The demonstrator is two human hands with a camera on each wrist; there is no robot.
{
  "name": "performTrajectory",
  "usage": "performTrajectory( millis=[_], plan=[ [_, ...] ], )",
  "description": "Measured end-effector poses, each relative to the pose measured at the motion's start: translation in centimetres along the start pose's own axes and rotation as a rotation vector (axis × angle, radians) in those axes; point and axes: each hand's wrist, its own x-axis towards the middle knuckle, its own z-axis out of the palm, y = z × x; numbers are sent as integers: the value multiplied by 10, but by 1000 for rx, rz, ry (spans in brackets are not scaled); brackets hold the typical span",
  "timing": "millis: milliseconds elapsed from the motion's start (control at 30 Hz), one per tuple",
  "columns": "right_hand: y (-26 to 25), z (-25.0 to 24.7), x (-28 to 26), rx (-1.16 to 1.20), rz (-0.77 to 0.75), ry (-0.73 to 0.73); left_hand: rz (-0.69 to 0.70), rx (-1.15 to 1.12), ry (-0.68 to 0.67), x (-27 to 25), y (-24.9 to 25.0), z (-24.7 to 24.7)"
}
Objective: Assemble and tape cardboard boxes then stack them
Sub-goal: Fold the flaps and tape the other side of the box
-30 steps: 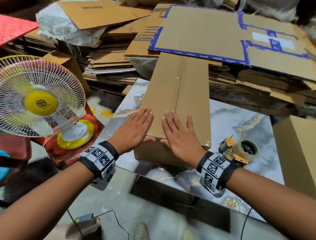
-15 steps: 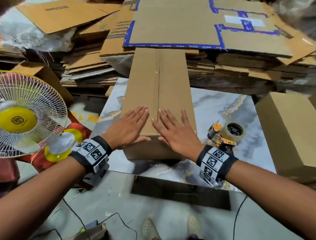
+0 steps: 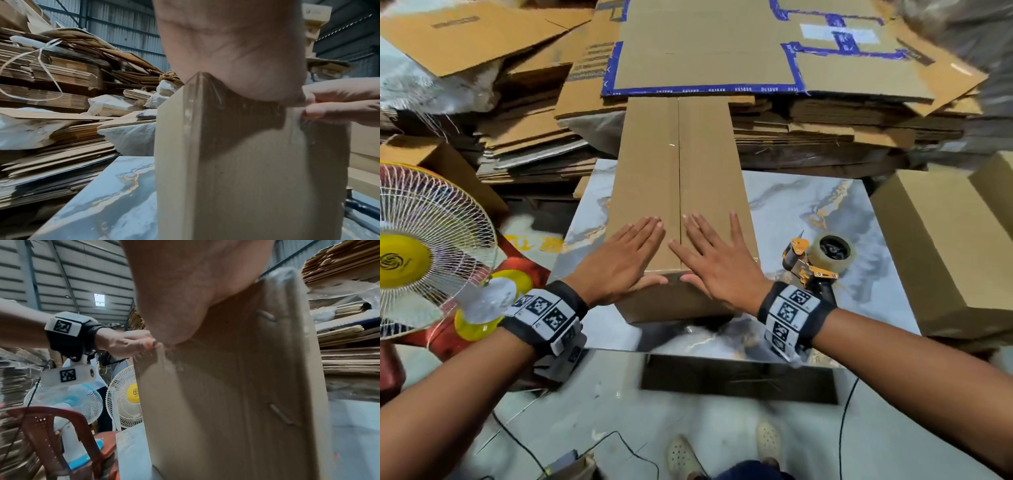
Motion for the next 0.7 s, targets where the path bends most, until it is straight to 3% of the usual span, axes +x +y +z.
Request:
performTrajectory(
  millis=[100, 233, 300, 333, 433, 533, 633, 700],
  plan=[
    [25, 5, -7, -25, -68, 7, 3, 36, 10, -3, -6, 3],
    [58, 14, -36, 123, -57, 30, 25, 0, 74, -7, -6, 4],
    [56, 22, -40, 326, -15, 57, -10, -130, 202, -10, -3, 5],
    [51, 25, -38, 469, 38, 109, -58, -183, 331, -11, 1, 8],
    [24, 36, -30, 899, 373, 444, -334, -306, 858, -8, 20, 23],
    [0, 45, -15, 1069, 755, 779, -744, -536, 1214, 5, 41, 40],
    [-12, 49, -7, 1174, 966, 974, -1133, -818, 1463, 27, 70, 50],
    [-19, 50, -8, 1286, 1045, 1016, -1286, -931, 1464, 40, 93, 49]
  ],
)
